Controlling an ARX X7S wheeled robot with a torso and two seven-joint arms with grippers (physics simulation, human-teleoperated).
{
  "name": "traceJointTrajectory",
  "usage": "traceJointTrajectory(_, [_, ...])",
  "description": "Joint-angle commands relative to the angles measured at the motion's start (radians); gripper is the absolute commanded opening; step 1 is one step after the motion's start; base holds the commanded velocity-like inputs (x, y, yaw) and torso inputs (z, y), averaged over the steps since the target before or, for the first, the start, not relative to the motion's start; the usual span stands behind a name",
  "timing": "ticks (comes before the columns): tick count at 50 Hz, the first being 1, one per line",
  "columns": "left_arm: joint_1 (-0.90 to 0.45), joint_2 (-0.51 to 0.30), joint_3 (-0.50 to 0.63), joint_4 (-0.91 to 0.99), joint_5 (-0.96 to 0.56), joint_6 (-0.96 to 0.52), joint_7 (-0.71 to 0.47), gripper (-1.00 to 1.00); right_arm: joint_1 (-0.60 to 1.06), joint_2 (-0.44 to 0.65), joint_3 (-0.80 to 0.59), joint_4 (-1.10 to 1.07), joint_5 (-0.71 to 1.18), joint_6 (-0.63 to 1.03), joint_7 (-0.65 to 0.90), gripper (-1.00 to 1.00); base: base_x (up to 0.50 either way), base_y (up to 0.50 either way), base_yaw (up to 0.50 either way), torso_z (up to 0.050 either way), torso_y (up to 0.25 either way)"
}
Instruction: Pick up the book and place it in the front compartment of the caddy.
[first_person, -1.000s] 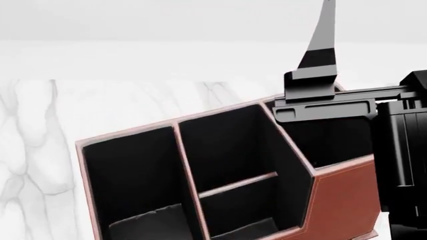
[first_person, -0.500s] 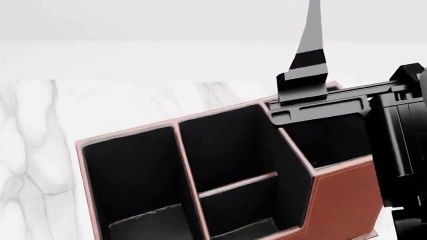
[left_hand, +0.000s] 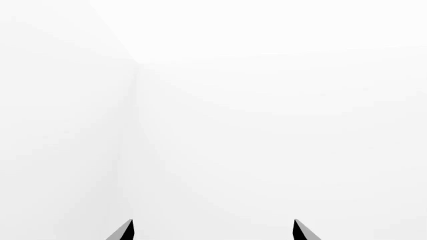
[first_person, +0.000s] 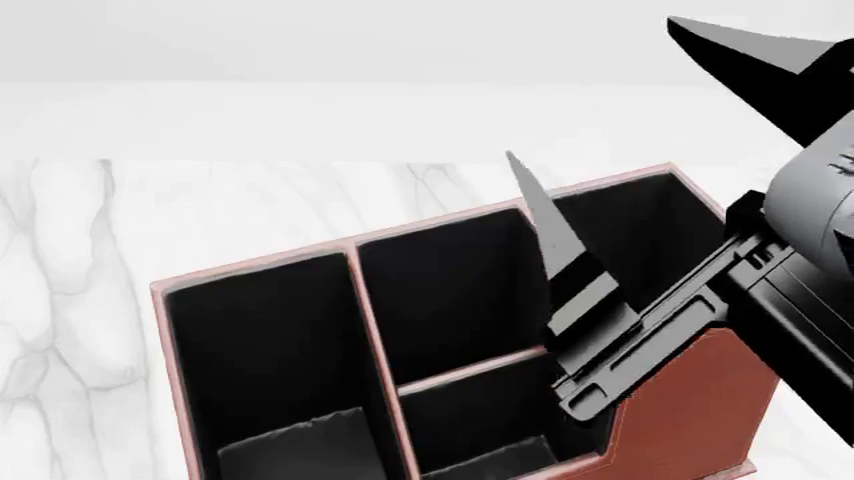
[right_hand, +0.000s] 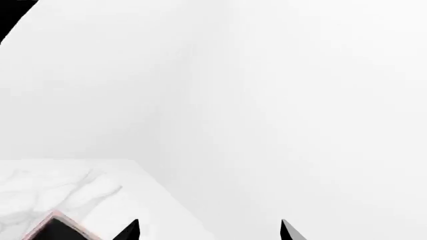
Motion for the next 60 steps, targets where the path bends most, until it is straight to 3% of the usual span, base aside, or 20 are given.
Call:
traceJointTrajectory(1, [-0.003, -0.005, -0.003, 0.0, -0.005, -0.003, -0.006, 1.0, -0.108, 0.198, 0.048, -0.018, 0.157, 0.02, -0.277, 1.0, 0.0, 0.0, 0.0, 0.0, 0.0])
traceJointTrajectory(8, [-0.006, -0.009, 0.0, 0.003, -0.008, -0.006, -0.009, 1.0, -0.181, 0.295, 0.058, -0.04, 0.177, 0.019, -0.375, 1.0, 0.0, 0.0, 0.0, 0.0, 0.0])
traceJointTrajectory(26, [-0.019, -0.018, -0.004, 0.001, -0.018, -0.014, -0.018, 1.0, -0.173, 0.464, -0.142, -0.07, 0.154, 0.051, -0.515, 1.0, 0.0, 0.0, 0.0, 0.0, 0.0])
traceJointTrajectory(60, [-0.016, -0.027, 0.001, 0.005, -0.03, -0.011, -0.032, 1.0, -0.192, 0.488, -0.44, -0.062, -0.007, 0.048, -0.545, 1.0, 0.0, 0.0, 0.0, 0.0, 0.0])
